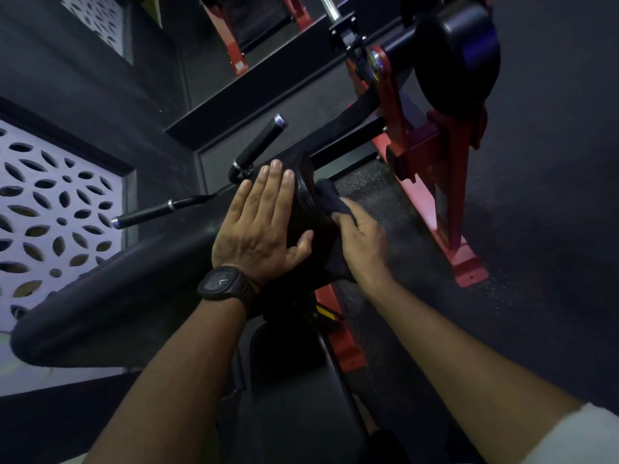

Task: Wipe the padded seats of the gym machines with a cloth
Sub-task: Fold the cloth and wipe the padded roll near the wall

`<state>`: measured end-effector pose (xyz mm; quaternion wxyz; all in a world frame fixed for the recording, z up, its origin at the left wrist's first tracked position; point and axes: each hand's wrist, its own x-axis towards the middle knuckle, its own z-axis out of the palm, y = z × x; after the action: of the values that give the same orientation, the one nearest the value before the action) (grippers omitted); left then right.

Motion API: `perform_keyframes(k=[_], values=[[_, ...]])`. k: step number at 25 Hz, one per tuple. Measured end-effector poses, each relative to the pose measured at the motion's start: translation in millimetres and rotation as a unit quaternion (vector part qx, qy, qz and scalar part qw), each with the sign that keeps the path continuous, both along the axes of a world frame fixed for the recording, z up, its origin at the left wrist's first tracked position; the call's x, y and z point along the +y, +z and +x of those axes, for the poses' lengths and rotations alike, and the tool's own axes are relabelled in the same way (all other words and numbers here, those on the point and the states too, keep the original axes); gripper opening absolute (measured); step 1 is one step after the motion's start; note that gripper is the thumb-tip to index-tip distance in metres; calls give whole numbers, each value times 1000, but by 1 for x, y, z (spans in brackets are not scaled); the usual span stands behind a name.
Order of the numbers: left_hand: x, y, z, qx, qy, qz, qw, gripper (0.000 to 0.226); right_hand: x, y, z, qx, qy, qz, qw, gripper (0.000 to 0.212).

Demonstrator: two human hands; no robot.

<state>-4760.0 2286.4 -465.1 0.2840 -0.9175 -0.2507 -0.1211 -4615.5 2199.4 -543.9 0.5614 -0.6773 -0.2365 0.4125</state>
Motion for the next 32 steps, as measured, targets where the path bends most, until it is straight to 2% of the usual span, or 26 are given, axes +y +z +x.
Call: perform_keyframes(k=[2,7,10,12,13,15,16,17,21,23,26,29,30,32], values=[[-1,-1,0,-4,-4,2,1000,80,6,18,-2,-28,-5,45,999,40],[-1,3,0,8,-2,-46,999,80,6,48,-3,-28,-26,95,995,42],[-3,17,1,11,-11,-119,993,74,1,74,-10,-71,-47,122,989,43],[-4,26,1,-47,-38,-217,974,63,-2,91,-16,-109,-57,148,981,45],[-7,31,-2,-117,-42,-291,949,57,-4,99,-20,-129,-53,156,978,47],[-17,36,-11,-278,-36,-437,855,52,-8,111,-30,-154,-53,161,973,54],[-25,39,-16,-335,-37,-482,809,52,-11,115,-36,-159,-57,166,971,56],[-33,42,-21,-367,-35,-507,779,53,-14,118,-43,-158,-57,175,970,57],[-49,56,-52,-426,-32,-570,702,56,-16,133,-89,-103,-13,229,968,52],[-51,64,-81,-448,-15,-584,677,56,-13,139,-117,-94,3,234,968,51],[-57,70,-131,-452,32,-564,691,47,-11,141,-162,-105,56,229,966,55],[-63,73,-179,-466,81,-512,717,25,-9,146,-208,-124,96,200,967,53],[-64,73,-195,-467,95,-494,728,23,-8,148,-222,-152,95,176,968,52],[-66,71,-227,-461,119,-467,745,28,-8,152,-245,-266,81,134,951,56]])
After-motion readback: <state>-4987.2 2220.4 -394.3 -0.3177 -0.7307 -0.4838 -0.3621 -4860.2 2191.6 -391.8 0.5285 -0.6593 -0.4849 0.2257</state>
